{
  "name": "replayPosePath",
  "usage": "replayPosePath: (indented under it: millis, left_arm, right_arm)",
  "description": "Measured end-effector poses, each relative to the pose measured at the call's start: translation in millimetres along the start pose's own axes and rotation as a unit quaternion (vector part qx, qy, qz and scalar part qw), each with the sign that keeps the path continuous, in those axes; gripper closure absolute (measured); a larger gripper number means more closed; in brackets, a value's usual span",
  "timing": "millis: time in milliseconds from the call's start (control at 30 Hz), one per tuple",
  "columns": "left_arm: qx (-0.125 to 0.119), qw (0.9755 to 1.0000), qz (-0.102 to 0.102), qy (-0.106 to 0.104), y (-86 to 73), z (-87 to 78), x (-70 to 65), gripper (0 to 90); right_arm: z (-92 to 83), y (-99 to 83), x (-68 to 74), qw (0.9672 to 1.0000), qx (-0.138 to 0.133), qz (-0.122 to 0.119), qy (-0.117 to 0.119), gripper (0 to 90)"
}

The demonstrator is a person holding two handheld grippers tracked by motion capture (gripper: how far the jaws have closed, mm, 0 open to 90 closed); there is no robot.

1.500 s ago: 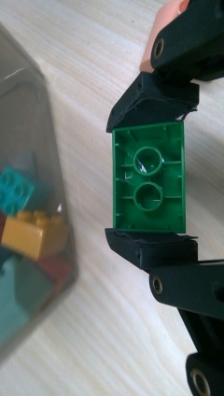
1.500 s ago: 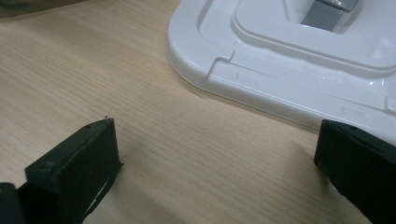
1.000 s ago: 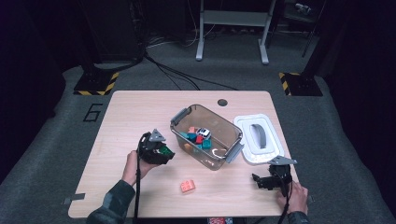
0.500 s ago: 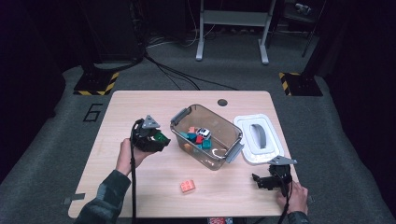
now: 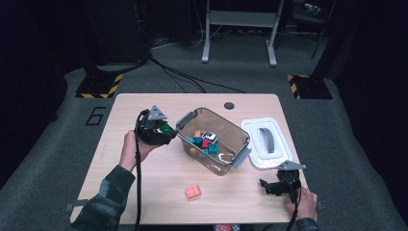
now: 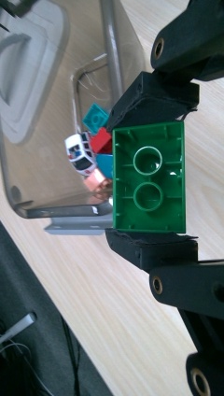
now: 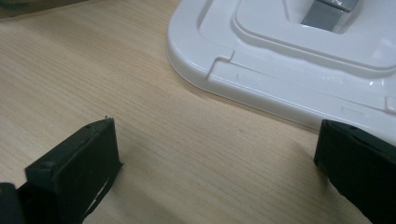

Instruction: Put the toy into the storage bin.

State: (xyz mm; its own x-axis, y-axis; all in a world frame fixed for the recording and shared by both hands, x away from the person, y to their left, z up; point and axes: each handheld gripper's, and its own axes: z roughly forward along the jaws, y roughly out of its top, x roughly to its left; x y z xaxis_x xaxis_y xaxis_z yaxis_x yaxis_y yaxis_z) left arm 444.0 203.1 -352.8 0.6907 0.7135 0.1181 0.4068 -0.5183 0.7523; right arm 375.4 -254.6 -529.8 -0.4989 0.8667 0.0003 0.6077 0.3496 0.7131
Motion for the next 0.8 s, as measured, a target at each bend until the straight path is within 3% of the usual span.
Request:
replayPosePath:
  millis: [433,800]
  left_arm:
    - [0.003,0.9991,0.031,-0.028,34.5,25.5,-27.2,43.3]
    - [0.033,0.9972,0.019,-0.064,43.4,59.7,-51.0,43.2]
  right_arm:
    - [0.0,0.0,0.0,1.0,0.0,0.0,0.0,0.0]
    - [0.0,0.0,-0.1,1.0,0.0,0.0,0.0,0.0]
